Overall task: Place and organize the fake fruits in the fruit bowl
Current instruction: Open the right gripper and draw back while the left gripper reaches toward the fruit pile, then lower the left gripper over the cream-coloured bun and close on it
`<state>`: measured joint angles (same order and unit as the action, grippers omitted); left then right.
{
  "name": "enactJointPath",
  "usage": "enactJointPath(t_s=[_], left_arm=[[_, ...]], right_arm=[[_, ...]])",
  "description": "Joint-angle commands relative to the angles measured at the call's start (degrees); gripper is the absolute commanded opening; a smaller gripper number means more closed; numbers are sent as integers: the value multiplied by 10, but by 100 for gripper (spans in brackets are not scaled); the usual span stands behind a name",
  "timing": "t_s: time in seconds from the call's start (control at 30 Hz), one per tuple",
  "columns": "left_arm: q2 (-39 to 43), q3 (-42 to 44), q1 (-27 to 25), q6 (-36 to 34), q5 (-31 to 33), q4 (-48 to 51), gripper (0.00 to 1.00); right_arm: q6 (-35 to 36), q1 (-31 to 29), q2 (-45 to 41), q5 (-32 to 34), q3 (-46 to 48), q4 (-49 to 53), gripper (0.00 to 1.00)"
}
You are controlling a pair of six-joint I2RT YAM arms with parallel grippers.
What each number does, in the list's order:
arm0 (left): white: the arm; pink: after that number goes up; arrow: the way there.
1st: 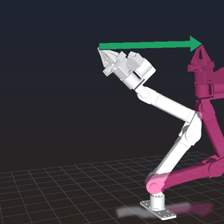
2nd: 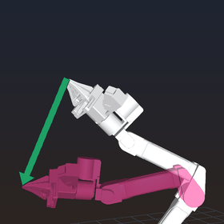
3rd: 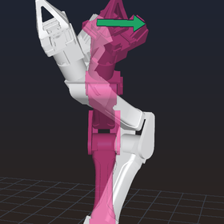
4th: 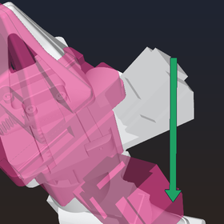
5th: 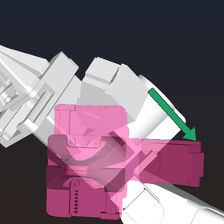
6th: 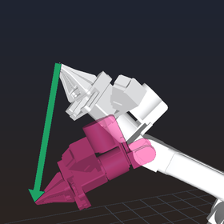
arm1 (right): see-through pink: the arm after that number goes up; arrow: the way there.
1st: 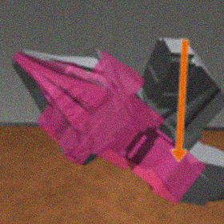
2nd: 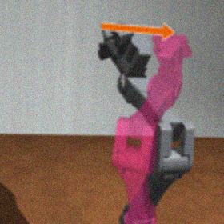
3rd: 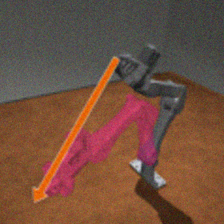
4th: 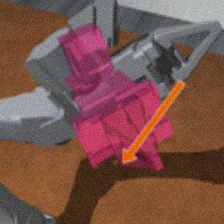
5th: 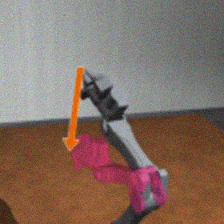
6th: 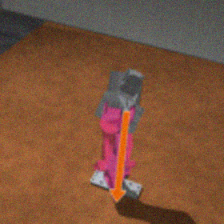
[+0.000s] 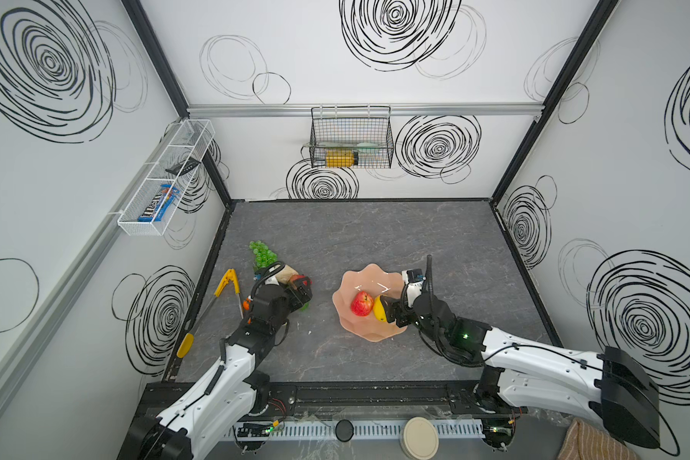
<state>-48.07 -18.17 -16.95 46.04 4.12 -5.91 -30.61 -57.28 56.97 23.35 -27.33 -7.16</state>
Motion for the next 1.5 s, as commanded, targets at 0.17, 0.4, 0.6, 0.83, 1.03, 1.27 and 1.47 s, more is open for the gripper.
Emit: enactJointPath(t_s=[0.17,0.4,0.6,0.83,1.03,1.27,1.47], left_arm=[[-45,-76,-9,-26,79,97,97],[-116,-151,-1,-49,140,120,98],[-249,-247,36,-31,171,141,96],[-324,-287,46,-1,188,143,96],[-354,-296,64,2,197,157,96],[-398,-312,85,-17,152,139,96],[-447,-351,82,-29,113,134,96]], right_arm=[[30,29,-127,29,71,0,86],[16,44,-184,-2,152,-43,85],[24,55,-196,-19,189,-56,85],[19,65,-237,-31,205,-48,85],[14,75,-258,-43,212,-48,86],[9,81,-254,-54,213,-51,86],[8,84,-254,-53,214,-51,86]])
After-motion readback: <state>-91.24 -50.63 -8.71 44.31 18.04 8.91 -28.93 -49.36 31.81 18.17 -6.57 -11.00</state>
